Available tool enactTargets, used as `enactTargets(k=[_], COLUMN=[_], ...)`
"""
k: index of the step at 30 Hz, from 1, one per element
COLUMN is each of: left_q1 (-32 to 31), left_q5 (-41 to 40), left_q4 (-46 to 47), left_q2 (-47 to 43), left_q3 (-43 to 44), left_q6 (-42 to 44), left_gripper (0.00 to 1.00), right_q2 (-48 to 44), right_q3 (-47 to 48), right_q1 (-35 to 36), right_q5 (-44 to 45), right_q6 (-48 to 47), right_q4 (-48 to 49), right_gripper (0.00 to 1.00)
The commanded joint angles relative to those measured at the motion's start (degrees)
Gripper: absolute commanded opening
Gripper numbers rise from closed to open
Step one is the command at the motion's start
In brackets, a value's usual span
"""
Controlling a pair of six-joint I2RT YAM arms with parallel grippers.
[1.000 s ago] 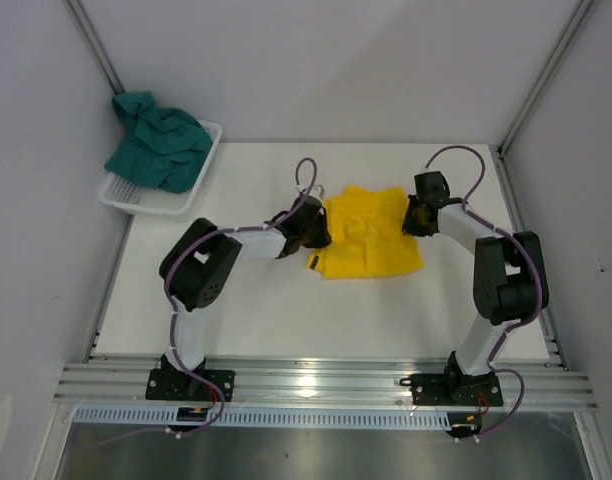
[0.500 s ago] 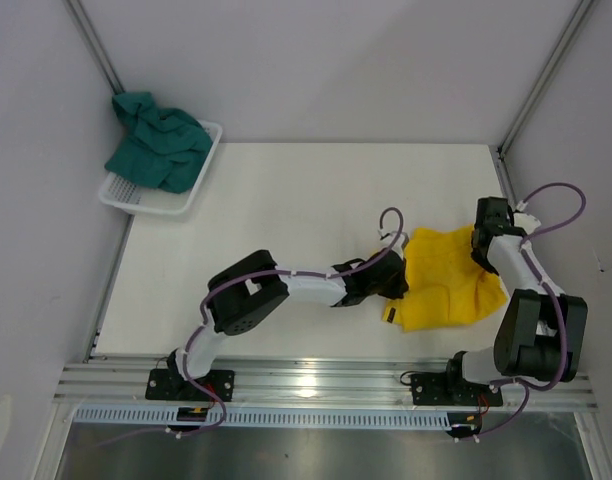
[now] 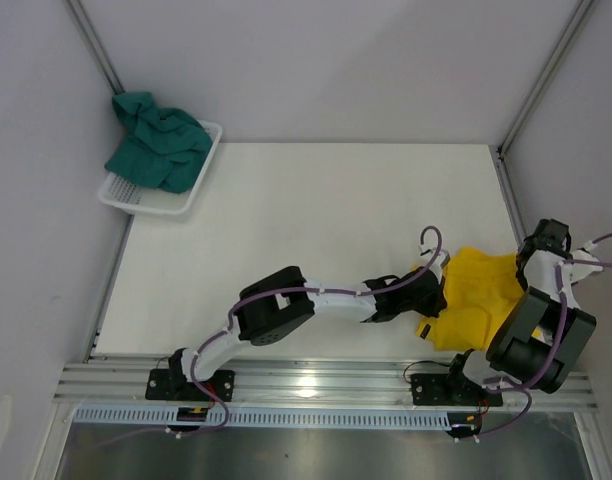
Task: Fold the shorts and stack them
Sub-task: Neatly place the folded shorts to the corner
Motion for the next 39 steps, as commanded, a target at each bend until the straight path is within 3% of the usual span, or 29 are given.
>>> enactTargets(k=[1, 4, 5, 6, 7, 8, 9, 13, 17, 22, 29, 32, 35, 39], left_q1=[-1.2, -2.69, -3.13, -3.31, -3.4, -3.4, -3.4, -2.88, -1.38, 2.65, 9.69, 12.59, 15.58, 19.53], left_q5=[3.66, 2.01, 1.74, 1.12, 1.03, 1.55, 1.73, 0.85, 1.82, 2.52, 1.74, -0.97, -4.14, -7.14], left_q4=[2.24, 6.18, 7.24, 7.43, 7.95, 7.96, 8.13, 9.01, 9.27, 8.84, 1.46, -1.18, -2.85, -3.29], left_q2=[3.37, 3.47, 3.38, 3.12, 3.03, 3.03, 2.85, -0.57, -4.79, -11.99, -24.03, -29.83, -36.07, -44.16], left_q3=[5.13, 4.63, 3.05, 2.86, 2.43, 2.33, 2.16, -0.83, -3.9, -11.11, -17.08, -20.94, -24.63, -32.46], left_q6=[1.58, 2.8, 2.98, 2.81, 2.64, 2.2, 2.19, 2.63, 1.49, 0.44, 3.77, 6.4, 7.29, 8.26], left_gripper=[0.0, 0.0, 0.0, 0.0, 0.09, 0.31, 0.37, 0.76, 0.98, 0.99, 0.99, 0.99, 0.99, 0.99], right_q2=[-0.31, -1.02, -1.02, -0.85, -0.32, -0.06, -0.05, -2.86, -5.41, -9.36, -16.57, -19.82, -21.49, -18.7], right_q3=[-0.82, -1.96, -2.14, -1.97, -1.1, -0.31, 0.22, 2.51, 5.84, 9.45, 8.67, 5.86, 3.49, 4.79], right_q1=[-3.98, -6.35, -6.54, -6.8, -7.33, -7.33, -7.07, -2.78, -0.13, 3.74, 7.07, 12.08, 20.57, 32.54], right_q5=[2.25, 2.25, 2.34, 1.38, 0.33, 0.23, 0.41, 5.57, 9.37, 7.45, -20.9, -28.83, -31.05, -25.97], right_q6=[2.2, 2.11, 2.02, 1.76, 0.28, 0.44, 0.18, 0.08, -1.66, -5.53, -10.72, -12.13, -12.83, -14.06], right_q4=[5.2, 7.05, 7.58, 8.28, 8.37, 7.76, 7.32, 6.09, 4.6, 3.98, 9.07, 15.64, 20.05, 23.31], right_gripper=[0.0, 0.0, 0.05, 0.27, 0.38, 0.54, 0.7, 0.83, 0.84, 0.84, 0.85, 0.96, 1.0, 0.99])
